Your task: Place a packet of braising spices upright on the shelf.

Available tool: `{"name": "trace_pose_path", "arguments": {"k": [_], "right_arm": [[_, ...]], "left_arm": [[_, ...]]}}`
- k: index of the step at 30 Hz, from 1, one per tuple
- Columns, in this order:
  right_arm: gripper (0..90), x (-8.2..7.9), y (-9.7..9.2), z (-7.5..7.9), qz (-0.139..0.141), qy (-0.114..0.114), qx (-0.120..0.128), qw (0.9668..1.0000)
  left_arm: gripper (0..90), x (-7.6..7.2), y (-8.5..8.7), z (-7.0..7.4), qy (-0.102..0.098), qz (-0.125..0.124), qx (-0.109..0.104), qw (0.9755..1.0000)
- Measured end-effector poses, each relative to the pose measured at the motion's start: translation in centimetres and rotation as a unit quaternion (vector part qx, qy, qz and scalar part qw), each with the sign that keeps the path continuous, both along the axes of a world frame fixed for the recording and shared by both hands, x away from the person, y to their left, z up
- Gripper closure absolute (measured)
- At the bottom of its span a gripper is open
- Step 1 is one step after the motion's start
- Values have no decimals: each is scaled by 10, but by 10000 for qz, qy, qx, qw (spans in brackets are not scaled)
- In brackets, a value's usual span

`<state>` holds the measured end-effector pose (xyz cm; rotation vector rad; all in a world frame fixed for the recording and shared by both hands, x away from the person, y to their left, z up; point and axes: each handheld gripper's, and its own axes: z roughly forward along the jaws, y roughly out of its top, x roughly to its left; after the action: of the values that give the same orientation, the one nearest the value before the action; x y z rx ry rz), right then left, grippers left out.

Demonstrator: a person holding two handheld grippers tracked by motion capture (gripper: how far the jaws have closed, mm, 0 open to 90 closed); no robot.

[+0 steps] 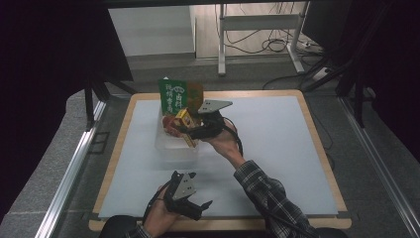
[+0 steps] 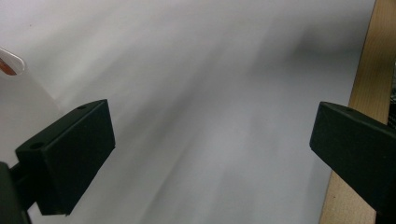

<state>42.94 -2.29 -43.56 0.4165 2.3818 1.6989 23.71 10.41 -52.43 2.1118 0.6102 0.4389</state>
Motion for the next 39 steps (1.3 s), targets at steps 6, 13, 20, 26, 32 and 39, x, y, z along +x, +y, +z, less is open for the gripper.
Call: {"name": "trace_pose_path", "arguments": {"k": [6, 13, 20, 26, 32, 39], "right_arm": [[317, 2, 14, -7, 70, 59, 25, 10000], [317, -2, 28, -16, 143, 54, -10, 9999], [318, -3, 31, -19, 120, 24, 79, 9999], [319, -5, 30, -19, 50, 59, 138, 9999], [319, -7, 22, -21, 6, 96, 250, 9996], [319, -11, 14, -19, -23, 85, 177, 9998]], "left_arm": [[0, 0, 0, 0, -14, -15, 18, 10000], [0, 0, 0, 0, -18, -19, 30, 10000], [0, 0, 0, 0, -19, -26, 45, 10000], [0, 0, -1, 0, -20, -32, 54, 10000], [0, 0, -1, 0, -23, -36, 57, 10000], [0, 0, -2, -1, -25, -53, 85, 9999]]}}
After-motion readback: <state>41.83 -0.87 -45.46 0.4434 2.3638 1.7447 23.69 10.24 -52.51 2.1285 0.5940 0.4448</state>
